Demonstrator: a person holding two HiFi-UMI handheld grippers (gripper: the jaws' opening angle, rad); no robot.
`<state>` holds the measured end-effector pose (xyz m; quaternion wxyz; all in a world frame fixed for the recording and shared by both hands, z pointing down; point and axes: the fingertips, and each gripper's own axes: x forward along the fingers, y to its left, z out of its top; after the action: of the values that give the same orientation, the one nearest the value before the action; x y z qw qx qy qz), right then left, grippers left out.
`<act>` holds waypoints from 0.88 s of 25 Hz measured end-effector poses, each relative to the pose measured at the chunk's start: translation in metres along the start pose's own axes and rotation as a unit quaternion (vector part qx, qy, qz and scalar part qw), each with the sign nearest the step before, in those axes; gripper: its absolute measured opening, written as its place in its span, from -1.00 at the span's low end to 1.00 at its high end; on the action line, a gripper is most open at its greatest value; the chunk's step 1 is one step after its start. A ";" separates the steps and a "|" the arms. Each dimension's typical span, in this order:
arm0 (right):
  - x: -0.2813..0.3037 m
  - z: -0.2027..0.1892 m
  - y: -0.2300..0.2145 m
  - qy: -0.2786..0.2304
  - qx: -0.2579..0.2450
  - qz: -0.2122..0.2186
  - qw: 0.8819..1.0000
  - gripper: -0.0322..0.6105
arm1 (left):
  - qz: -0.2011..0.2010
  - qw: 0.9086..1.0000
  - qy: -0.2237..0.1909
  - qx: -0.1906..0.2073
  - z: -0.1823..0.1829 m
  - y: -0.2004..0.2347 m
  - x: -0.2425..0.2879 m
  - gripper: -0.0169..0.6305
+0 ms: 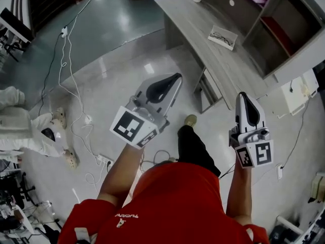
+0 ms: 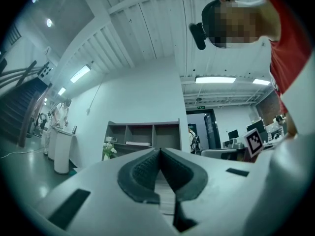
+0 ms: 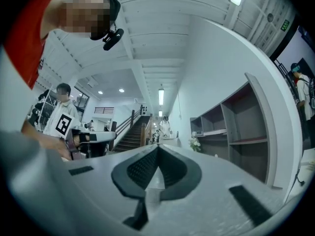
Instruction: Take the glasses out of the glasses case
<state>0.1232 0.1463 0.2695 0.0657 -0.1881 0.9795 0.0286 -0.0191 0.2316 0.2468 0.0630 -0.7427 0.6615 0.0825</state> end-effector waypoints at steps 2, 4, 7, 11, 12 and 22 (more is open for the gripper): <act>0.020 -0.007 -0.017 -0.001 -0.004 -0.002 1.000 -0.89 | -0.002 1.000 0.004 0.003 -0.008 0.018 0.022 -0.91; 0.042 -0.015 -0.036 0.000 -0.007 -0.007 1.000 -0.89 | -0.006 1.000 0.010 0.005 -0.016 0.037 0.045 -0.91; 0.076 -0.026 -0.067 0.003 0.004 -0.017 1.000 -0.89 | -0.017 1.000 0.023 0.007 -0.027 0.063 0.084 -0.91; 0.123 -0.038 -0.111 0.007 0.009 -0.025 1.000 -0.89 | -0.038 0.999 0.036 0.013 -0.041 0.096 0.147 -0.91; 0.133 -0.041 -0.123 0.008 0.010 -0.029 1.000 -0.89 | -0.044 0.998 0.039 0.014 -0.044 0.103 0.163 -0.91; 0.201 -0.045 -0.204 0.024 -0.006 -0.048 0.999 -0.89 | -0.109 0.991 0.074 0.018 -0.086 0.140 0.278 -0.91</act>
<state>0.0085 -0.1198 0.2796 0.0424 -0.2356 0.9705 0.0270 -0.1233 -0.0728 0.2760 0.0359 -0.8132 0.5808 0.0085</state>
